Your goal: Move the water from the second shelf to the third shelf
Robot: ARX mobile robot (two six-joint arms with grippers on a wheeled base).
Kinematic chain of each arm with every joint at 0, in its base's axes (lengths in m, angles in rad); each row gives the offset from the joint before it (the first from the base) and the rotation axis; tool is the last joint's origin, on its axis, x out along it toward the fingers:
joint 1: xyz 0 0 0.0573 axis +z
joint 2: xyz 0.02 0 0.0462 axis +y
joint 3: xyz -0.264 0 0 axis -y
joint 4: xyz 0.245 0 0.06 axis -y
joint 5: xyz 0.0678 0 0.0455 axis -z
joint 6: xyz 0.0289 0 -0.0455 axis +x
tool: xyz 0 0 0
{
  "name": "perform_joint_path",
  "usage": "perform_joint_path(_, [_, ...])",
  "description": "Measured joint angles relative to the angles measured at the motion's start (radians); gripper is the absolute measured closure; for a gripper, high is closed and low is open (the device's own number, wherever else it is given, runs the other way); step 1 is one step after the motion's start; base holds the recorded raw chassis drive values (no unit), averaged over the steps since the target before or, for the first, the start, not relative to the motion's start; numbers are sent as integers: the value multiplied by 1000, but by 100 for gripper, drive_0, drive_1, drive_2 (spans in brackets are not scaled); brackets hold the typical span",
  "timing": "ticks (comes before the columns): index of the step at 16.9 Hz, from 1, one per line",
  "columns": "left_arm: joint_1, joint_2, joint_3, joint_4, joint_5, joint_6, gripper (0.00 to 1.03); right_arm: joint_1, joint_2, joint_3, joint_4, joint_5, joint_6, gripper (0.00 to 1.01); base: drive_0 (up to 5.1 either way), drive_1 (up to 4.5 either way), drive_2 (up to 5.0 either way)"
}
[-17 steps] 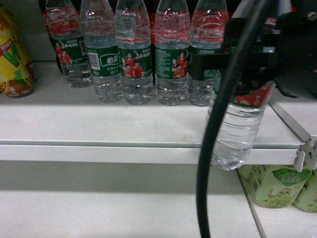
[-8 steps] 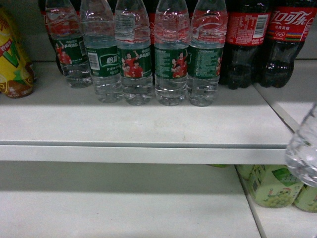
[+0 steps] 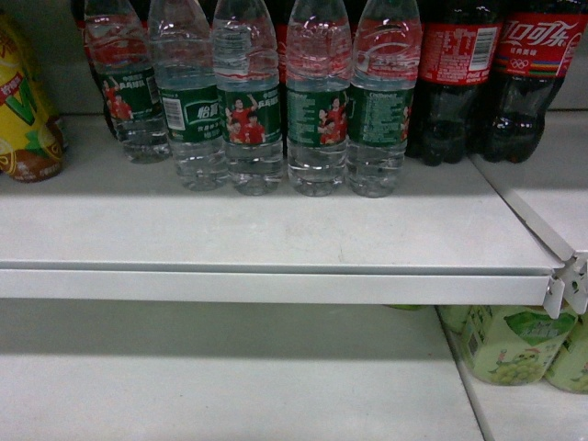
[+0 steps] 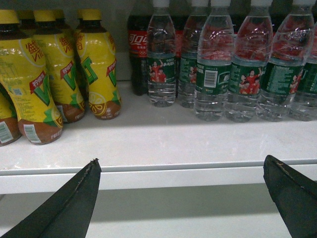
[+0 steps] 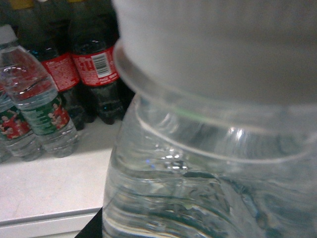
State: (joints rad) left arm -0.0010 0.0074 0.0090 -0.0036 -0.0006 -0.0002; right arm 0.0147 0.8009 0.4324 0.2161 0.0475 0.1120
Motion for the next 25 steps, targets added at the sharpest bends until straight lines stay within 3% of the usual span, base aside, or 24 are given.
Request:
perform_joint_path(1, [0,0,0,0,0,0,5,-16,-13,0,-13,-9,0,57,0,0,0])
perform_joint_path(4, [0,0,0,0,0,0,5,-117,-105,11,-137,-117,8,57,0,0,0])
perform_joint_path(6, [0,0,0,0,0,0,5,-187,-158,28,-199,-161,22,58,0,0,0])
perform_joint_path(8, [0,0,0,0,0,0,5,-213,-217,40,-246,-184,30,58,0,0,0])
perform_joint_path(11, [0,0,0,0,0,0,5,-175,-266,62,-294,-225,48,58,0,0,0])
perform_joint_path(13, [0,0,0,0,0,0,5,-36,-301,66,-336,-170,53,58,0,0,0])
perform_joint_path(14, [0,0,0,0,0,0,5,-21,-310,69,-336,-160,53,58,0,0,0])
perform_joint_path(25, [0,0,0,0,0,0,5,-21,-312,71,-351,-145,53,58,0,0,0])
